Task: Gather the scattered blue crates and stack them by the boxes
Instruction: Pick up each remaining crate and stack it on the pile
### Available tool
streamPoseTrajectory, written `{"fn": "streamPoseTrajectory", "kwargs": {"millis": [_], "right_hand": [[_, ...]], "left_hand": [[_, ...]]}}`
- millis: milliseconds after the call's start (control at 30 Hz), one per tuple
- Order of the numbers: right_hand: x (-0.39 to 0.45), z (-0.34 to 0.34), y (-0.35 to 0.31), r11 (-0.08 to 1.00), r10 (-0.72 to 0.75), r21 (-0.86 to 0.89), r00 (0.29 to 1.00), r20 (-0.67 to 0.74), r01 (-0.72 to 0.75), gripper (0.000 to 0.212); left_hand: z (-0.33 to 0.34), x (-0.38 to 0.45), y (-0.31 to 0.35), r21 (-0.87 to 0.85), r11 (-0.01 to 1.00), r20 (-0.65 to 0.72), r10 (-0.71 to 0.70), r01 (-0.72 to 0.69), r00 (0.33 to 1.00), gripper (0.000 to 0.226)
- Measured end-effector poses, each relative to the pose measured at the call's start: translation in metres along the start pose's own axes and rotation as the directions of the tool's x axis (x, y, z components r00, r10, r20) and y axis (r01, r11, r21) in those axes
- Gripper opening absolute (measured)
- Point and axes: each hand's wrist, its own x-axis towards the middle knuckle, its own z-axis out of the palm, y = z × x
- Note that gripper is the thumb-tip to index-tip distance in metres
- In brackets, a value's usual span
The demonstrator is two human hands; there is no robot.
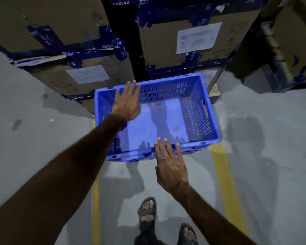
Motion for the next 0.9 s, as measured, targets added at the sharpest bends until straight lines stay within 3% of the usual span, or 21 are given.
{"fn": "streamPoseTrajectory", "kwargs": {"millis": [233,400,533,767,900], "right_hand": [[0.011,0.020,-0.008,0.999,0.030,-0.038,0.999,0.030,-0.029,0.099],[0.013,0.032,-0.018,0.997,0.079,-0.005,0.997,0.001,-0.079,0.106],[0.018,0.044,-0.013,0.997,0.054,-0.048,0.995,-0.087,-0.059,0.098],[0.015,0.035,-0.018,0.996,0.073,-0.037,0.995,-0.065,-0.076,0.100],[0.015,0.040,-0.013,0.997,0.052,-0.048,0.995,-0.080,-0.056,0.093]], "left_hand": [[0.000,0.065,-0.011,0.073,0.995,0.088,0.067,-0.074,0.994,0.088],[0.028,0.064,-0.011,0.027,0.997,0.054,0.073,-0.075,0.996,0.098],[0.032,0.078,-0.017,-0.001,0.991,-0.002,0.137,-0.137,0.991,0.102],[0.026,0.079,-0.014,-0.084,0.988,-0.025,0.125,-0.127,0.992,0.101],[0.039,0.076,-0.020,-0.027,0.990,-0.068,0.138,-0.140,0.988,0.105]]}}
